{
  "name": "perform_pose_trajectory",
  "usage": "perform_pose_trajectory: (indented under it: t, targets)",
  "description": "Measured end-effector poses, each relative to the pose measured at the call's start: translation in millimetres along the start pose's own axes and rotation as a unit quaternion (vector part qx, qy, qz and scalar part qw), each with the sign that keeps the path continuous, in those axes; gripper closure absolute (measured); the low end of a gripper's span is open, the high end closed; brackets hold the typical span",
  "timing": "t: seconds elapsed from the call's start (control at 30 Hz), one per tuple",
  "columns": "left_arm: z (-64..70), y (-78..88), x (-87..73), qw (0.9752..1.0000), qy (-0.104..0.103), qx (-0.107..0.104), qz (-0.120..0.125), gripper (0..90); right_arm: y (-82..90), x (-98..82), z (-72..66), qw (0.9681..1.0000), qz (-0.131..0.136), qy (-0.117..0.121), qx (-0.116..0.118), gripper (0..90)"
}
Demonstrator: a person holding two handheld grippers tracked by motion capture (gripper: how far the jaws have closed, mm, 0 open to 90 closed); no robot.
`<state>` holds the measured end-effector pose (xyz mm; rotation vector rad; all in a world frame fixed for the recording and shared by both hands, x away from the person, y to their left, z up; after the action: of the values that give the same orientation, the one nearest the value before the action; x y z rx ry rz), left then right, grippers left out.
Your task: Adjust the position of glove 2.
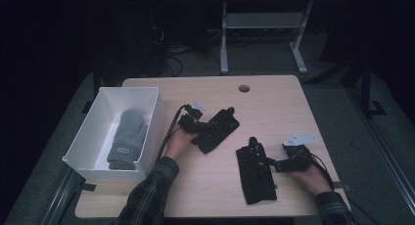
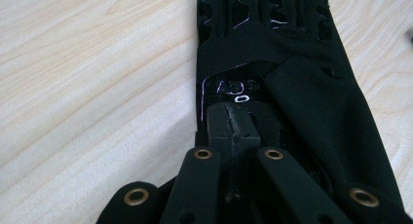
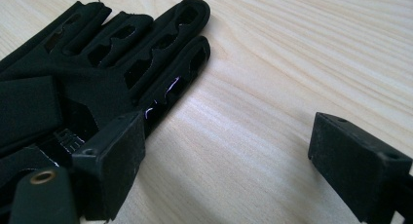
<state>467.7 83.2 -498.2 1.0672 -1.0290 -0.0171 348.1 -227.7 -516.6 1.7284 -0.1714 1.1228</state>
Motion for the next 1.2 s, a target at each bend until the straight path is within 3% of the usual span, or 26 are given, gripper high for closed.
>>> perform_pose_trajectory:
  t: [0.4,0.63,1.0,1.13,1.2]
  targets:
    - [31.0,22.1,-26.1,0.9991,-0.039,-0.011,-0.015,89.6,0.0,0.0,-0.1,1.0000,0.000,0.000,-0.001,13.4]
    - [47.3,37.8,-44.4,0.9987,-0.036,-0.033,-0.016,89.6,0.0,0.0,-0.1,1.0000,0.000,0.000,-0.001,13.4]
    - [73.8,64.8,-74.1,0.9963,-0.054,-0.061,-0.029,89.6,0.0,0.0,-0.1,1.0000,0.000,0.000,-0.001,13.5]
    - [75.9,70.0,-78.3,0.9958,-0.056,-0.066,-0.029,89.4,-0.2,0.2,0.3,1.0000,0.002,0.003,-0.002,13.4]
    - [73.9,72.5,-75.8,0.9964,-0.053,-0.062,-0.021,85.2,-0.2,0.2,0.4,1.0000,0.002,0.003,-0.002,13.4]
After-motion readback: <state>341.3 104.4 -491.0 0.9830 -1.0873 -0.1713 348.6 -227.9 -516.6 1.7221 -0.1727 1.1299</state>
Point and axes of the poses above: each handheld gripper's, and its own axes: y roughly backward along the jaws, x roughly out of its top, z roughly to its right, the point moved 5 cm from there along -y, roughly forward along the jaws, and after that the axes turned 2 degrees about z, right-handed, at the moved point
